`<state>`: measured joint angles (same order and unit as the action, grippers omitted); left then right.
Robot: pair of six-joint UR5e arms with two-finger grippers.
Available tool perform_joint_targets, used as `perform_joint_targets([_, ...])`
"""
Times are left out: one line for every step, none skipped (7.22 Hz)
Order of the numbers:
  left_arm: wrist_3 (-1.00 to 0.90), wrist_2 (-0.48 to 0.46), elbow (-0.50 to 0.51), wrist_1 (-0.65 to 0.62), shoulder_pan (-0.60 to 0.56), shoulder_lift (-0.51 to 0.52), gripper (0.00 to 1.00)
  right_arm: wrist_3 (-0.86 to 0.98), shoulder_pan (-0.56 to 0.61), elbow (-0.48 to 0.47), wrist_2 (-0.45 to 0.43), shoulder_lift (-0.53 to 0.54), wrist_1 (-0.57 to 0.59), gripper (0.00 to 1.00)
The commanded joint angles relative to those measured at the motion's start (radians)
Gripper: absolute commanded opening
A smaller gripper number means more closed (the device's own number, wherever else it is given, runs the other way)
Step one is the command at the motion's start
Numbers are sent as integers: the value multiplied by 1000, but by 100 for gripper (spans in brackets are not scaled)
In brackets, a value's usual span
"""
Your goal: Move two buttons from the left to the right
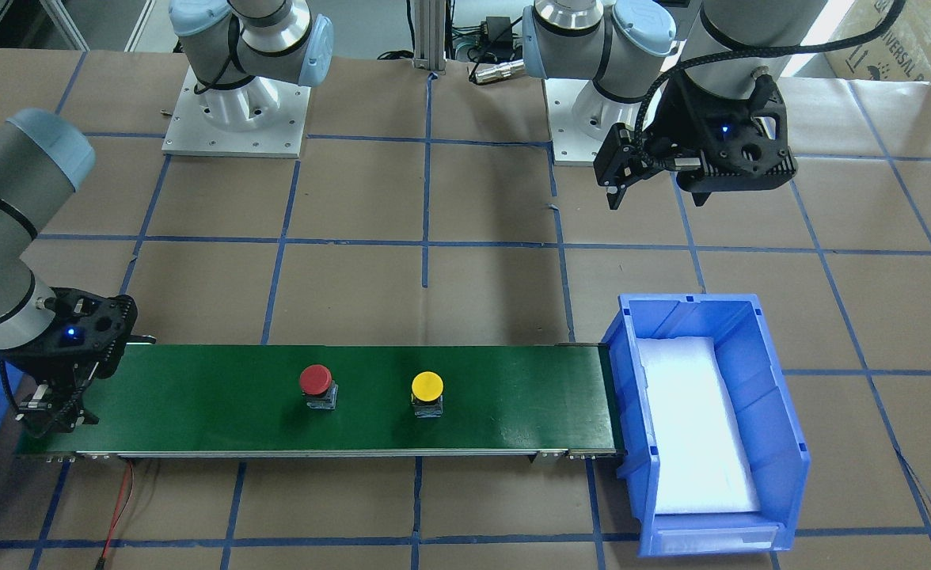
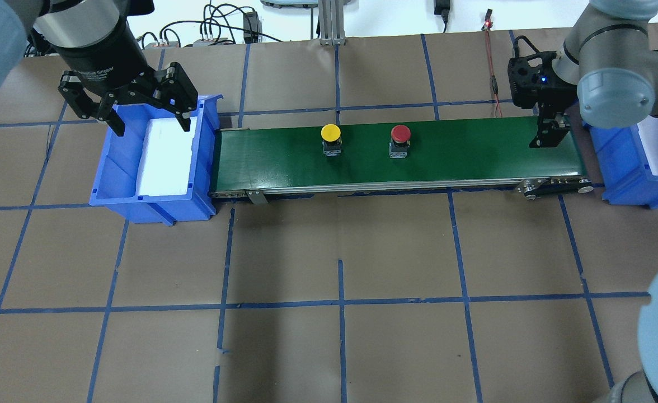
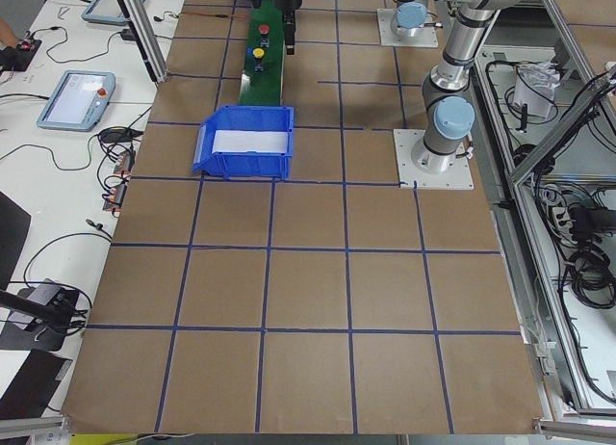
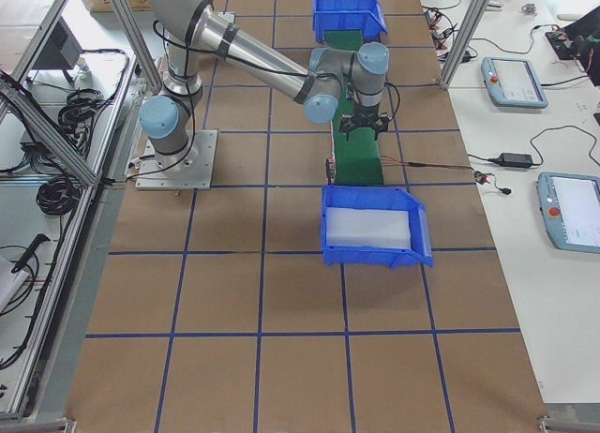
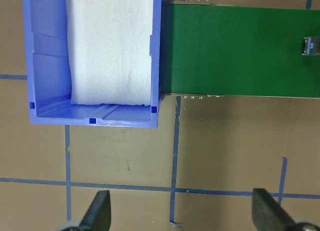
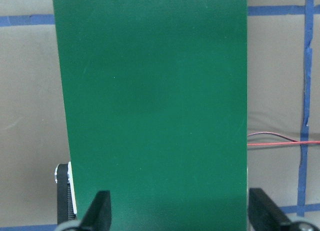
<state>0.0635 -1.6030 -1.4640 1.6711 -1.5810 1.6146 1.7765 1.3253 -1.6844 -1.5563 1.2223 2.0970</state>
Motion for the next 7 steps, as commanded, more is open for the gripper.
perform_joint_targets([1, 0, 1, -1, -2, -1, 100, 3, 0, 3, 1, -4, 1, 96])
perform_joint_targets([2, 0, 1, -1, -2, 1, 100, 0, 0, 6, -1, 6, 2, 96])
perform_joint_targets([2, 0, -1, -1, -2, 1, 100, 1, 0, 6, -1, 2, 0, 96])
perform_joint_targets([4, 0, -1, -2, -4, 2, 100, 1, 0, 6, -1, 5, 0, 96])
perform_joint_targets([6, 0, -1, -1, -5, 1, 100, 0, 0, 8, 1, 6, 1, 96])
perform_joint_targets([6, 0, -1, -1, -5, 7, 100, 6, -1, 9, -1, 5, 0, 96])
perform_joint_targets([6, -2, 2, -2, -7, 7, 100, 3, -1, 8, -1, 5, 1, 96])
